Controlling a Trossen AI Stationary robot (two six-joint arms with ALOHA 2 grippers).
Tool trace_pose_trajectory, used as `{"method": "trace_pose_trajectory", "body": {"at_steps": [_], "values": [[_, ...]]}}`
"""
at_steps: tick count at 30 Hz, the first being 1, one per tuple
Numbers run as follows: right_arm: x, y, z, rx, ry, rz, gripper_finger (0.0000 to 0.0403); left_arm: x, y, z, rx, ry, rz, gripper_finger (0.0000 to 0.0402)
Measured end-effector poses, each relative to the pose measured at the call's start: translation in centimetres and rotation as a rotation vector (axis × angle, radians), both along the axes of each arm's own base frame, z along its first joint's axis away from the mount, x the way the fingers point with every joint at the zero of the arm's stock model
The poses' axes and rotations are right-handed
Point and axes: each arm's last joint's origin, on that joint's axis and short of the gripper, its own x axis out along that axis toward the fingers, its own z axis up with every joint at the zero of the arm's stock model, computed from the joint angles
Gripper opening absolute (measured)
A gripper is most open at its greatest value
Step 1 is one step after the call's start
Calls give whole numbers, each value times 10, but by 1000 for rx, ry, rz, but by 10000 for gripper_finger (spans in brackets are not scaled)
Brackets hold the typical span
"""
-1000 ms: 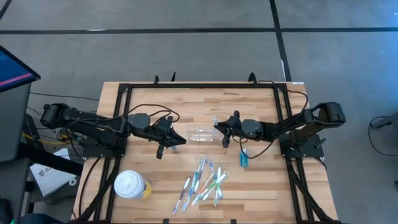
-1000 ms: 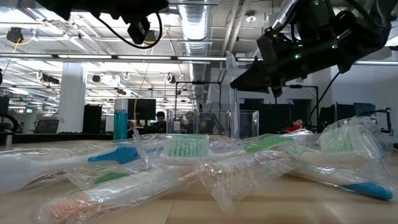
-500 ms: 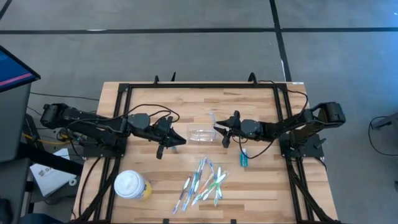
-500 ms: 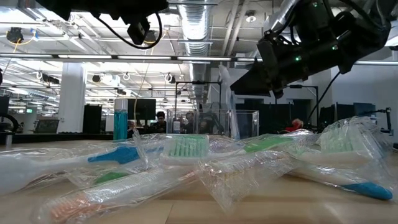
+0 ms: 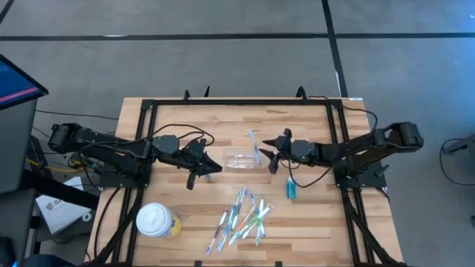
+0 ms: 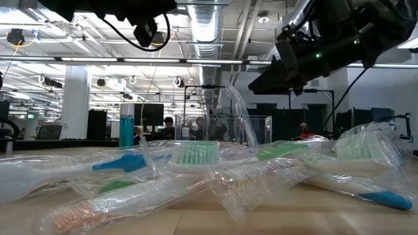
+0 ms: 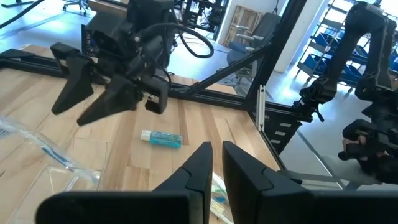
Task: Pick & Place toothbrushing station
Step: Put the blue toothbrush into the transparent organizer
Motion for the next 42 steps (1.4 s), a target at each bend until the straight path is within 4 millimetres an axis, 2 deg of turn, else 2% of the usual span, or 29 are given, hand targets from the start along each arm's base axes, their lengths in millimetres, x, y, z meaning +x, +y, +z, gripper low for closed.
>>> {"method": "trace_pose_trajectory", "body": {"at_steps": [10,14,20,28,35,42], "values": [[-10,15,19,11,-56,82,146,0,-5,-1,-2,3,-23,33],[-12,22,24,9,-74,113,138,3,-21,-8,0,36,-87,33],[-10,24,31,7,-99,120,129,11,-46,-31,21,135,-178,31],[-7,25,35,5,-109,124,129,16,-67,-51,100,191,-265,30],[-7,25,35,5,-105,124,127,38,-86,-62,224,210,-333,39],[-7,25,34,5,-98,124,129,59,-105,-74,333,222,-401,70]]}}
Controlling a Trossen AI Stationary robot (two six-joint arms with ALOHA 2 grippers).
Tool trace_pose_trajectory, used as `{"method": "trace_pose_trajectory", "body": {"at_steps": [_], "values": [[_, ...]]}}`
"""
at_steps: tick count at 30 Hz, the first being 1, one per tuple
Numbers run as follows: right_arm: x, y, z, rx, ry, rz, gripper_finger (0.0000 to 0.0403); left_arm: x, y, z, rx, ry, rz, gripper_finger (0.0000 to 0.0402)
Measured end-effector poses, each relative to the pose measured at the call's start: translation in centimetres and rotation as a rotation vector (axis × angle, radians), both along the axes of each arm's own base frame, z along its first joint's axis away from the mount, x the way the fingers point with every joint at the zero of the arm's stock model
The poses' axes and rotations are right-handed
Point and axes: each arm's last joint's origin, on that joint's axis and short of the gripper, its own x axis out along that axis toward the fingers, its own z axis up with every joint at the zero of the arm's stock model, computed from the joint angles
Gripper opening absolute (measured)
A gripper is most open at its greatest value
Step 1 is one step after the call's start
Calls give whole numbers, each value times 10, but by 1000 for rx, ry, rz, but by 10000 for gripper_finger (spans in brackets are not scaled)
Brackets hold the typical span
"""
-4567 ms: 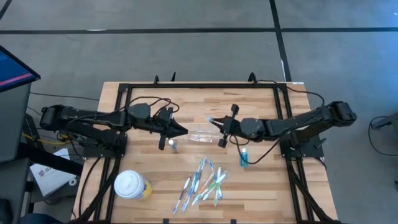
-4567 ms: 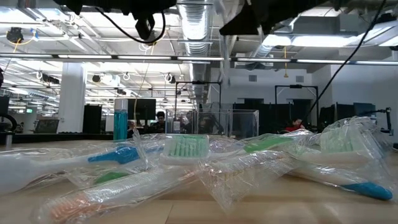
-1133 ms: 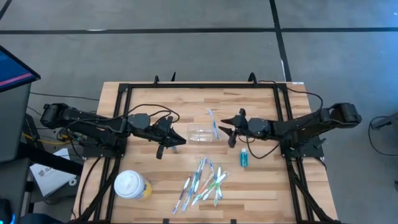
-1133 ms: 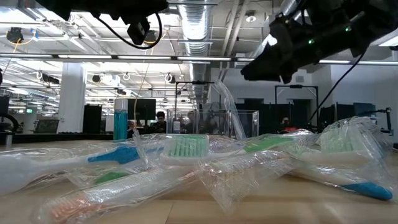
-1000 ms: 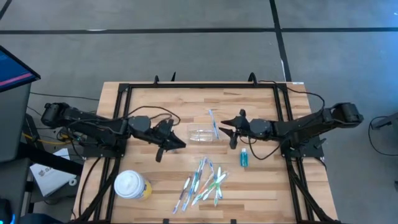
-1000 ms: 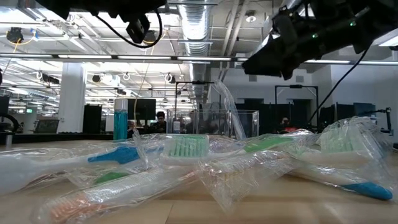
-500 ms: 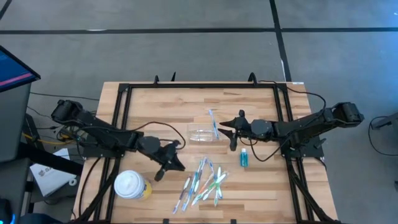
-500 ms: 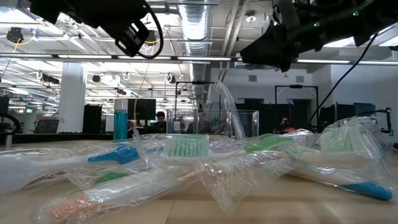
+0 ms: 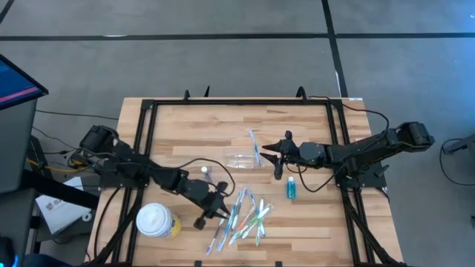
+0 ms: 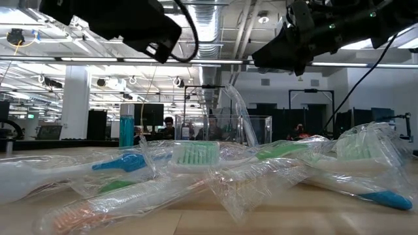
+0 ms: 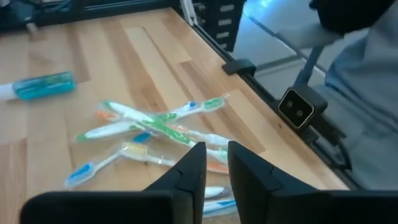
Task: Pick & Place toothbrushing station
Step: Put the blue toothbrush into the transparent organizer
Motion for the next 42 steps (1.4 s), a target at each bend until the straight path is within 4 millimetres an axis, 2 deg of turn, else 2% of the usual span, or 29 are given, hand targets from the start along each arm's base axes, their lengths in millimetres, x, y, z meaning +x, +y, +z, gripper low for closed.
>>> {"method": "trace_pose_trajectory", "body": {"at_steps": [9,16,23,34,42], "values": [[0,0,0,0,-3,0,128,23,-19,-6,216,-23,-75,112],[0,0,0,0,-2,0,129,25,-25,-21,490,49,-78,138],[0,0,0,0,0,0,127,23,-24,-23,518,81,-71,145],[0,0,0,1,-2,0,128,23,-27,-43,600,118,-151,143],[0,0,0,1,-2,0,127,23,-27,-44,632,106,-177,136]]}}
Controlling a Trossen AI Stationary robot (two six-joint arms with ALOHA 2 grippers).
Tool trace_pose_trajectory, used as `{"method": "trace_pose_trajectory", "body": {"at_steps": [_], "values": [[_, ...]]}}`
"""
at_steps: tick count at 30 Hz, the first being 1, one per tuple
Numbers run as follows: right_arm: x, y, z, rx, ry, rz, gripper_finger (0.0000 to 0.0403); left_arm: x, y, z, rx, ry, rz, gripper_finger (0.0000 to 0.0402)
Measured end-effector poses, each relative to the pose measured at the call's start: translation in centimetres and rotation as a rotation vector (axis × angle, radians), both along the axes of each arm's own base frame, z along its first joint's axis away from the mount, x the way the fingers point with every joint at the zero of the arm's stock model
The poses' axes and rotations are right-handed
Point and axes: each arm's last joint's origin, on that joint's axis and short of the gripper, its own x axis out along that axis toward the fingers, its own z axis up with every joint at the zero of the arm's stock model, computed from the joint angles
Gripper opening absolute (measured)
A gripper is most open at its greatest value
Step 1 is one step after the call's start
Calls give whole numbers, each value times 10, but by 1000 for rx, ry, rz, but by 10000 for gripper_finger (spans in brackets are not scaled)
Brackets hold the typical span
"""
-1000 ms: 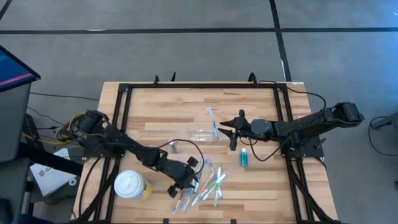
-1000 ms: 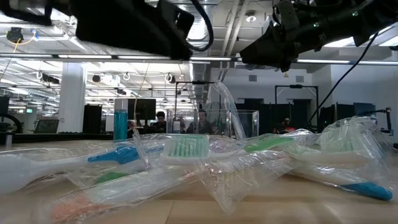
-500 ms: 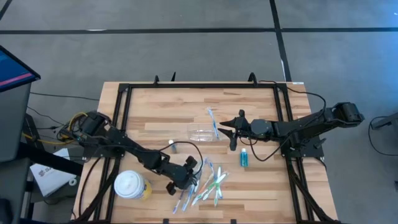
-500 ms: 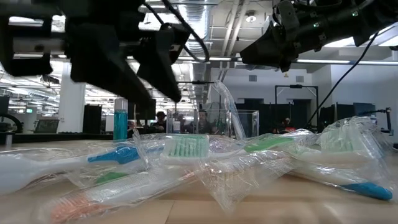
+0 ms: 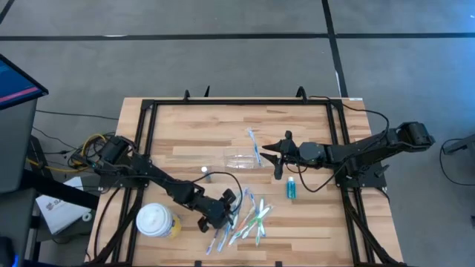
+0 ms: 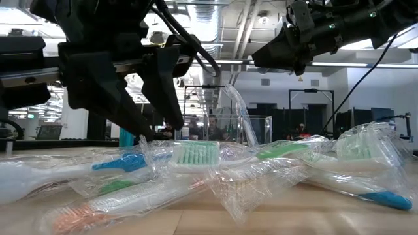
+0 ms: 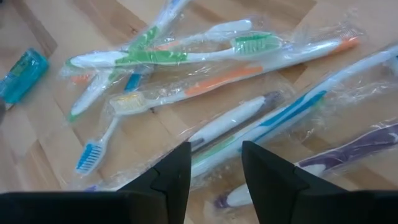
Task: Pick & Place toothbrushing station
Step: Put the blue toothbrush into the transparent organizer
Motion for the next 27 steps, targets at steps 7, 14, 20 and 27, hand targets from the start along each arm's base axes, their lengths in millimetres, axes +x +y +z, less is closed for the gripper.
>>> {"method": "trace_pose_trajectory", "body": {"at_steps": [7,14,20,27], "values": [[0,0,0,0,0,0,128,-8,5,-12,47,31,-28,135],[0,0,0,0,0,0,128,-5,3,-8,41,-24,-48,135],[0,0,0,0,0,0,126,-4,1,-17,62,-15,-72,135],[0,0,0,1,-1,0,125,0,-1,-29,54,-19,-77,135]]}}
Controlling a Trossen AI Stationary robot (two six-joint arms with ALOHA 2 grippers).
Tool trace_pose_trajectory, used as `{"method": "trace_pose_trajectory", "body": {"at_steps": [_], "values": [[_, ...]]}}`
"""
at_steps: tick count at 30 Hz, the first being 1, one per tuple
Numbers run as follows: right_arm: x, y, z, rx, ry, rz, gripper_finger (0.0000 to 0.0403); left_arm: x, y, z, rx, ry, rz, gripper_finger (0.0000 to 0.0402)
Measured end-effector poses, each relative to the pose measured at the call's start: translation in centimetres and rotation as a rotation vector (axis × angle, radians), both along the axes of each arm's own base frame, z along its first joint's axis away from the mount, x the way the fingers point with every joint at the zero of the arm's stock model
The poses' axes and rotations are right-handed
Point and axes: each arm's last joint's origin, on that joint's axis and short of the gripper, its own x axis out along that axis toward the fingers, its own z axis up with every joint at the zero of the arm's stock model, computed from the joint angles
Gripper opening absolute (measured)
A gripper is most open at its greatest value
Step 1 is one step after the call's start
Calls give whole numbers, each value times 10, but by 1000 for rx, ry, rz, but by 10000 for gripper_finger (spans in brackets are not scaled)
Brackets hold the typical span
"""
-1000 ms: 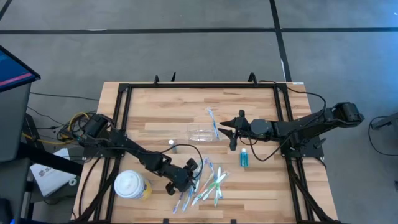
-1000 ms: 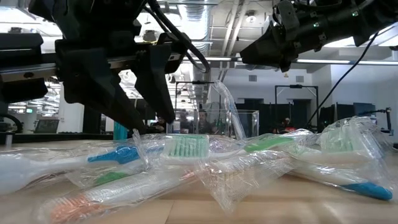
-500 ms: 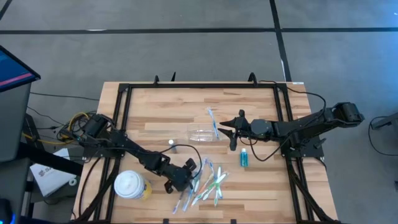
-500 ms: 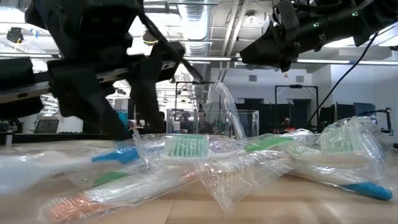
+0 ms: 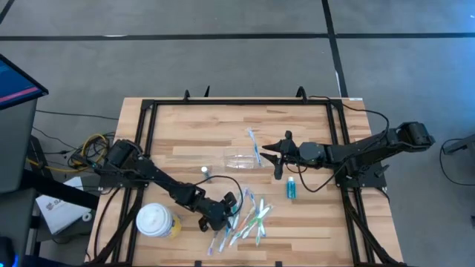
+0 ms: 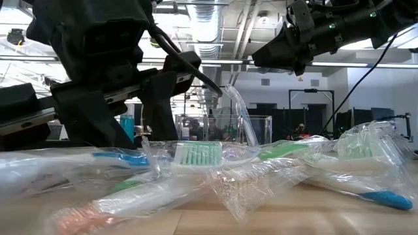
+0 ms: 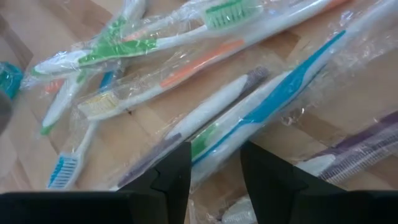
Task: Pick & Place toothbrushing station
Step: Put the blue toothbrush into the transparent organizer
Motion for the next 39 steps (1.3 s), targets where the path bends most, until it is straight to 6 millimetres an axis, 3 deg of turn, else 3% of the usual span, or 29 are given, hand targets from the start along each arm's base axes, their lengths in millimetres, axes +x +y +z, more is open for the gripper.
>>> {"method": "trace_pose_trajectory", "body": {"at_steps": [5,13,18,29,39], "values": [[0,0,0,0,1,0,125,0,0,1,-4,1,4,114],[0,0,0,0,1,0,125,0,0,5,-11,-9,6,13],[0,0,0,0,2,0,125,0,0,16,-35,-51,16,18],[0,0,-1,0,8,0,125,-7,7,78,-258,-198,164,8],[0,0,-1,0,8,0,125,-5,29,104,-429,-248,328,8]]}}
